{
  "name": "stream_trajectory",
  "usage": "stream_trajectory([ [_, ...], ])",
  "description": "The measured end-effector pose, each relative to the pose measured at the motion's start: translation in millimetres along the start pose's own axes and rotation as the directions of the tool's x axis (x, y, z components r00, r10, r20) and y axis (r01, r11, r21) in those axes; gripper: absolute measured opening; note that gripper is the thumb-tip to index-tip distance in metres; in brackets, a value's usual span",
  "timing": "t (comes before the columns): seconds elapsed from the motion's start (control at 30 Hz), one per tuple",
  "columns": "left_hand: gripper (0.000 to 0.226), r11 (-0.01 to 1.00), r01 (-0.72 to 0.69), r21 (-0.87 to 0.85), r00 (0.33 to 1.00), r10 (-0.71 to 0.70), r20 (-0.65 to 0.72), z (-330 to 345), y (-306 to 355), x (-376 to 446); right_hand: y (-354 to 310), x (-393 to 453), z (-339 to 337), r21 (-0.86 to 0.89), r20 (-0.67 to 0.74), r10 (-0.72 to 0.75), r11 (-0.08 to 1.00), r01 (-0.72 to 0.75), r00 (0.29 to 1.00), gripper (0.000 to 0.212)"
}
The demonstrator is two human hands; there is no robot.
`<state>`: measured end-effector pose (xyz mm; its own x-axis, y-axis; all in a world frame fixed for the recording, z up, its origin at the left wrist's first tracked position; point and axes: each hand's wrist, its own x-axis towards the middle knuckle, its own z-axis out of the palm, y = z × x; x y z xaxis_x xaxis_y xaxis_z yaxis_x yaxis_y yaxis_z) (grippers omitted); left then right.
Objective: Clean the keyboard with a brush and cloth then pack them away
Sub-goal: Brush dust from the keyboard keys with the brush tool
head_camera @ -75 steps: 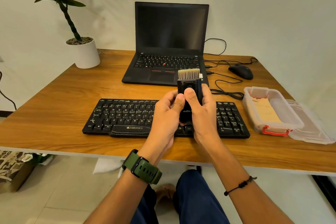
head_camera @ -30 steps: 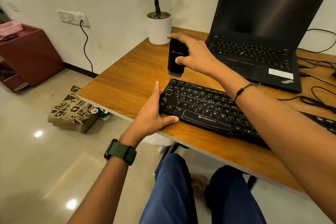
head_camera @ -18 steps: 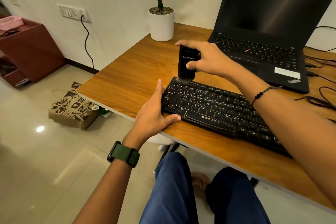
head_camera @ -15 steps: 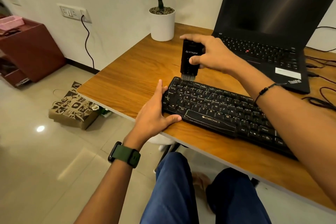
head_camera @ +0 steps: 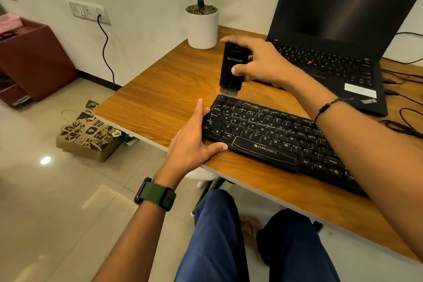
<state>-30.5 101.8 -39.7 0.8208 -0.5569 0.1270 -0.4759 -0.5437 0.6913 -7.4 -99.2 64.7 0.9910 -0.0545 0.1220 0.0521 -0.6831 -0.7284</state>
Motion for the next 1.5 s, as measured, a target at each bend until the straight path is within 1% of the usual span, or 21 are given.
stream_trajectory([
  [0.07, 0.115, 1.000, -0.005, 0.011, 1.000, 0.005, -0.005, -0.1, -0.6, 0.0, -3.7, 2.1, 11.0, -0.024, 0.008, -0.042, 0.999, 0.042, 0.999, 0.067],
  [0.13, 0.115, 1.000, -0.009, 0.018, 1.000, 0.009, -0.001, 0.0, -0.6, 0.5, -1.4, 1.4, 16.0, -0.058, 0.038, -0.048, 0.997, 0.050, 0.998, 0.066],
  [0.27, 0.114, 1.000, -0.004, 0.007, 1.000, 0.004, 0.005, 0.3, -1.6, 1.2, 15.7, -10.9, -1.9, 0.030, 0.062, 0.061, 0.998, -0.063, 0.996, 0.067],
  [0.37, 0.113, 1.000, -0.011, 0.010, 1.000, 0.011, -0.001, 0.3, -1.9, 1.9, 21.8, -15.9, -16.5, 0.068, 0.061, 0.096, 0.993, -0.100, 0.993, 0.068],
  [0.43, 0.113, 1.000, -0.010, 0.011, 1.000, 0.010, -0.001, 0.7, -2.2, 2.2, 16.1, -11.9, -13.9, 0.077, 0.031, 0.064, 0.995, -0.067, 0.997, 0.069],
  [0.53, 0.113, 1.000, -0.006, 0.007, 1.000, 0.006, -0.008, 1.7, -3.2, 1.7, 5.9, -5.5, 4.1, -0.016, -0.001, -0.031, 0.999, 0.031, 1.000, 0.069],
  [0.6, 0.112, 1.000, -0.007, 0.003, 1.000, 0.007, -0.011, 1.6, -3.4, 1.3, 7.7, -5.5, 10.7, -0.054, 0.005, -0.059, 0.997, 0.059, 0.998, 0.069],
  [0.77, 0.111, 1.000, -0.010, 0.010, 1.000, 0.011, -0.011, 1.2, -3.7, 1.0, 27.8, -26.1, -9.9, 0.022, 0.014, 0.039, 0.999, -0.039, 0.999, 0.068],
  [0.83, 0.112, 1.000, -0.013, 0.013, 1.000, 0.013, -0.014, 1.6, -3.0, 0.7, 30.8, -32.5, -21.6, 0.016, 0.033, 0.062, 0.998, -0.063, 0.998, 0.068],
  [0.93, 0.110, 1.000, -0.010, 0.015, 1.000, 0.010, -0.012, 1.6, -2.7, 0.8, 20.0, -26.2, -23.8, -0.026, 0.028, 0.036, 0.999, -0.035, 0.999, 0.069],
  [1.07, 0.107, 0.997, -0.046, 0.060, 0.999, 0.047, -0.011, 0.6, -3.8, -0.5, 8.4, -17.3, 1.1, -0.035, -0.004, -0.039, 0.999, 0.039, 0.999, 0.068],
  [1.17, 0.102, 0.992, -0.077, 0.104, 0.997, 0.079, -0.011, 1.6, -1.6, -2.4, 16.4, -24.9, -3.0, -0.057, 0.010, -0.021, 0.998, 0.021, 1.000, 0.067],
  [1.33, 0.100, 0.980, -0.105, 0.171, 0.994, 0.111, -0.020, 3.4, 0.6, -2.3, 33.4, -46.4, -34.9, -0.049, 0.024, 0.063, 0.997, -0.062, 0.998, 0.067],
  [1.4, 0.100, 0.981, -0.105, 0.166, 0.994, 0.110, -0.019, 3.8, 0.8, -2.4, 31.4, -43.7, -38.1, -0.061, 0.002, 0.045, 0.997, -0.045, 0.999, 0.067],
  [1.5, 0.100, 0.982, -0.096, 0.160, 0.995, 0.100, -0.017, 3.3, 1.4, -2.2, 21.5, -32.1, -21.7, 0.006, -0.028, 0.010, 1.000, -0.010, 1.000, 0.069],
])
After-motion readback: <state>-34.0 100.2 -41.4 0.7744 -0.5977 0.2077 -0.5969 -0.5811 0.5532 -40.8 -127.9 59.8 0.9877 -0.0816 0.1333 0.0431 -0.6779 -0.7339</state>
